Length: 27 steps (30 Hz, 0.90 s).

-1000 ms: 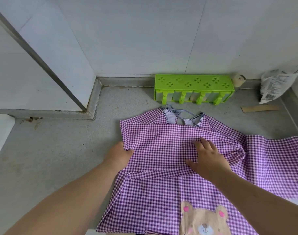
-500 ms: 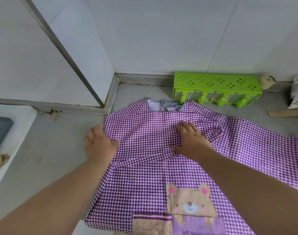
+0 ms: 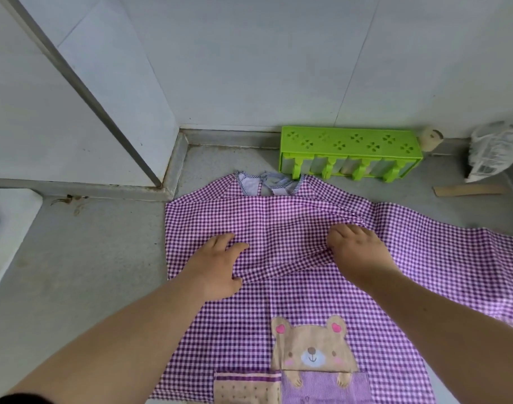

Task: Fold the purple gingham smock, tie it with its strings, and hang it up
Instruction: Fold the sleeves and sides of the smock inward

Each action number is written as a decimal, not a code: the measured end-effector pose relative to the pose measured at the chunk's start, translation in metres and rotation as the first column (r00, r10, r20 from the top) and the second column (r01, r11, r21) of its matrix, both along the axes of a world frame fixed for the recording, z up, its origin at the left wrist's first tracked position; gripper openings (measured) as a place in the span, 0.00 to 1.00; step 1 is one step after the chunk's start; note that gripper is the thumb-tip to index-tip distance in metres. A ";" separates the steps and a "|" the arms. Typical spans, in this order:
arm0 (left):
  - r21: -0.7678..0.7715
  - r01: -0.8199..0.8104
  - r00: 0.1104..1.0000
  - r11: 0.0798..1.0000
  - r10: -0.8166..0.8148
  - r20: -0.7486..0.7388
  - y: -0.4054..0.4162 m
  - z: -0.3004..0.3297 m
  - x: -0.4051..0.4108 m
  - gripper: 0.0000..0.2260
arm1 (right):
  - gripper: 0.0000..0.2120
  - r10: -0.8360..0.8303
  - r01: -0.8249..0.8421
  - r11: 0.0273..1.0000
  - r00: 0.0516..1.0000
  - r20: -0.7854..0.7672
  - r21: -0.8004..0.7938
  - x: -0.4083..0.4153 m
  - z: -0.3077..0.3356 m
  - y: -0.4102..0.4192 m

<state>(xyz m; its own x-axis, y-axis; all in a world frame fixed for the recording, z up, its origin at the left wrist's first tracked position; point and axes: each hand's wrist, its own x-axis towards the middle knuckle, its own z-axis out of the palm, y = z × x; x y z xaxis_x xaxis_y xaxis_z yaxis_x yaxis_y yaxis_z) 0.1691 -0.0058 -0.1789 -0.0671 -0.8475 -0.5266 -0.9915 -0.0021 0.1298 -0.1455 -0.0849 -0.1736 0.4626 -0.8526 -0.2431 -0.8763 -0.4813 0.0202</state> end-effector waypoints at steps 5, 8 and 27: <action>0.070 -0.027 1.000 0.997 0.026 0.009 -0.008 0.005 -0.005 0.40 | 0.24 0.058 -0.056 0.996 0.998 -0.024 0.076 -0.011 -0.008 0.010; 0.103 -0.030 0.999 0.994 0.027 0.026 -0.013 0.009 -0.007 0.39 | 0.13 0.042 -0.043 0.998 0.999 -0.018 -0.054 -0.017 -0.013 0.009; 0.193 0.312 0.937 0.930 -0.335 0.099 -0.033 0.010 -0.112 0.29 | 0.16 -0.227 0.183 0.966 0.939 0.259 0.183 -0.049 -0.012 0.044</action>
<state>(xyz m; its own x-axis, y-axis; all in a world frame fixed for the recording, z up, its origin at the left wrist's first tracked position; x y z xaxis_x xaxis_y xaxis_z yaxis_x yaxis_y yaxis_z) 0.0569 -0.0391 -0.1685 -0.2452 -0.6871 -0.6839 -0.9500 0.3109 0.0283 -0.1944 -0.0412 -0.1855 0.3488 -0.8983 -0.2673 -0.9169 -0.2680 -0.2957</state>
